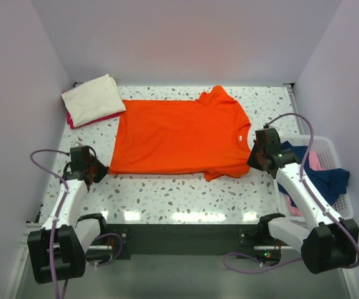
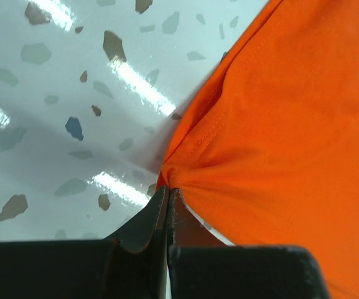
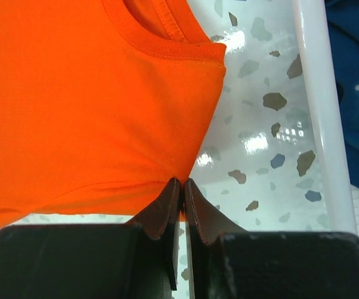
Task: Fold and stack the t-shirts
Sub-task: Flatten the tshirt out, then fold the tshirt
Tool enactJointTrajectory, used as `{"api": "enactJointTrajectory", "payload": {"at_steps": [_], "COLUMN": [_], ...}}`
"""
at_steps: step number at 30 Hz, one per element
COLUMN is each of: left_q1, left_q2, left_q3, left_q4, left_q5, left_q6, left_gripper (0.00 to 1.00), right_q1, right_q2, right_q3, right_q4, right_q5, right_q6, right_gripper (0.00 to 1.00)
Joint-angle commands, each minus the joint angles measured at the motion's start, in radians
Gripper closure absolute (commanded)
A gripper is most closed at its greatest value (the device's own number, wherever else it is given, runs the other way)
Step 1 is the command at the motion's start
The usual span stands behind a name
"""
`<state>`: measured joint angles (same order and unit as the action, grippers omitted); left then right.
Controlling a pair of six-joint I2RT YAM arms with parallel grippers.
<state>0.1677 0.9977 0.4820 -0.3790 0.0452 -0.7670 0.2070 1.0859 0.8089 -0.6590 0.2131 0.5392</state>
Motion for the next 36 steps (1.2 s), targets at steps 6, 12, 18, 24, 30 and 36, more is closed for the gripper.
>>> {"api": "enactJointTrajectory", "payload": {"at_steps": [6, 12, 18, 24, 30, 36], "left_q1": [0.003, 0.0, -0.008, -0.01, -0.008, -0.01], "left_q2": [-0.129, 0.031, 0.165, 0.191, 0.255, 0.227], "left_q3": [0.0, 0.01, 0.073, 0.079, 0.173, 0.19], "left_q4": [-0.077, 0.12, 0.164, 0.189, 0.157, 0.112], "left_q5": [-0.012, 0.126, 0.153, 0.157, 0.154, 0.183], "left_q6": [-0.017, 0.0, 0.008, 0.008, 0.02, 0.028], "left_gripper": [0.94, 0.94, 0.94, 0.94, 0.96, 0.94], "right_q1": [-0.004, -0.004, -0.004, -0.006, -0.012, -0.014], "right_q2": [-0.095, 0.098, 0.239, 0.293, 0.351, 0.286], "right_q3": [0.007, 0.065, 0.125, 0.188, 0.257, 0.201], "right_q4": [-0.07, 0.038, 0.104, 0.124, 0.098, 0.081], "right_q5": [-0.012, -0.032, -0.017, 0.008, 0.005, -0.012], "right_q6": [0.005, 0.011, 0.008, -0.01, -0.01, -0.012], "right_gripper": [0.89, 0.89, 0.79, 0.75, 0.91, 0.79]}}
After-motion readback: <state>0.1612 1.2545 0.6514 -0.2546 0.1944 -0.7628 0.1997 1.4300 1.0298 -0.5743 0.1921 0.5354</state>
